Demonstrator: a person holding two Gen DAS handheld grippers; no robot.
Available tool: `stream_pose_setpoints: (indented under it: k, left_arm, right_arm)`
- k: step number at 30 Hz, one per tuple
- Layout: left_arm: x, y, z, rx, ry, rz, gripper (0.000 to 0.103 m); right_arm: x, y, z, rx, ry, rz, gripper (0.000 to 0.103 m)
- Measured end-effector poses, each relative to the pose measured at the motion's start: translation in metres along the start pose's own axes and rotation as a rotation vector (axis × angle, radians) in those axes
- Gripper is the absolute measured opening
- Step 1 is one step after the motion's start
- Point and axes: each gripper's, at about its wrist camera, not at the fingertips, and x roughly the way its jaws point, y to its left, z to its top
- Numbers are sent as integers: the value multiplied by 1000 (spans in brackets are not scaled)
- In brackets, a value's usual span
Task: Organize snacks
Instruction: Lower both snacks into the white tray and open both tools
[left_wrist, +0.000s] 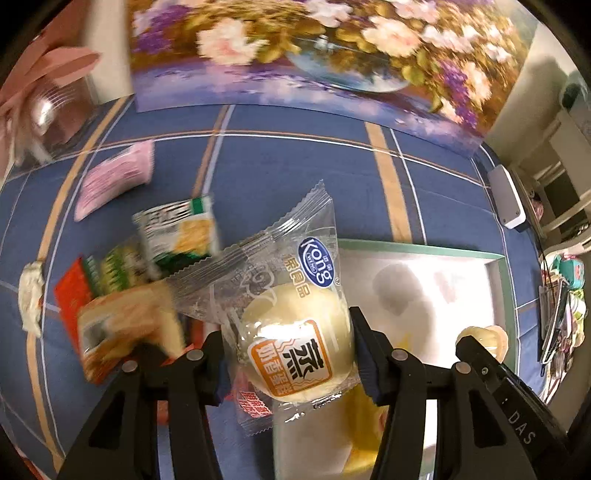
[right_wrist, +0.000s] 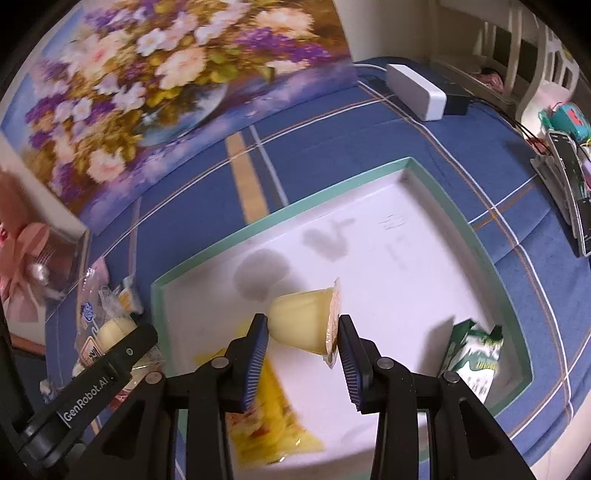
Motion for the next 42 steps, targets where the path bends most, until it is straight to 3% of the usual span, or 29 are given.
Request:
stream_pose_setpoints:
  k: [6,10,15,17,21,24,26,30,33,42]
  left_arm:
    - [21,-19,8,39,0,6,57]
    - [20,-21,12,44,11,-42,74]
    - [5,-14,10,22,19,-34,75]
    - [0,-9,7,9,33,-19,78]
    - [-9,9,0,-23,37,20,81]
    - [-16,25,-5,-59,17,68,89]
    - [-20,35,-9,-79,4,84,90]
    - [-24,50,-16,-118,-6,118,90]
    - [-29,63,-24,-142,-8,143,90]
    - [-46,96,-34,-210,-34,193,90]
  right_arm:
    - [12,-14,11,28,1,-28,41]
    - [13,-21,13,49,8,-34,41]
    - [7,-18,14,39,9,-24,43]
    - [4,-14,13,22,15,-29,49]
    - [1,-10,10,8,20,-57,76]
    - [2,-6,8,-12,30,-53,81]
    - [2,-3,6,-18,34,-51,88]
    - [-1,5,3,-48,30,-42,90]
    - [-4,13,-2,-74,27,-38,103]
    - [-11,43,-25,-154,30,-12,103]
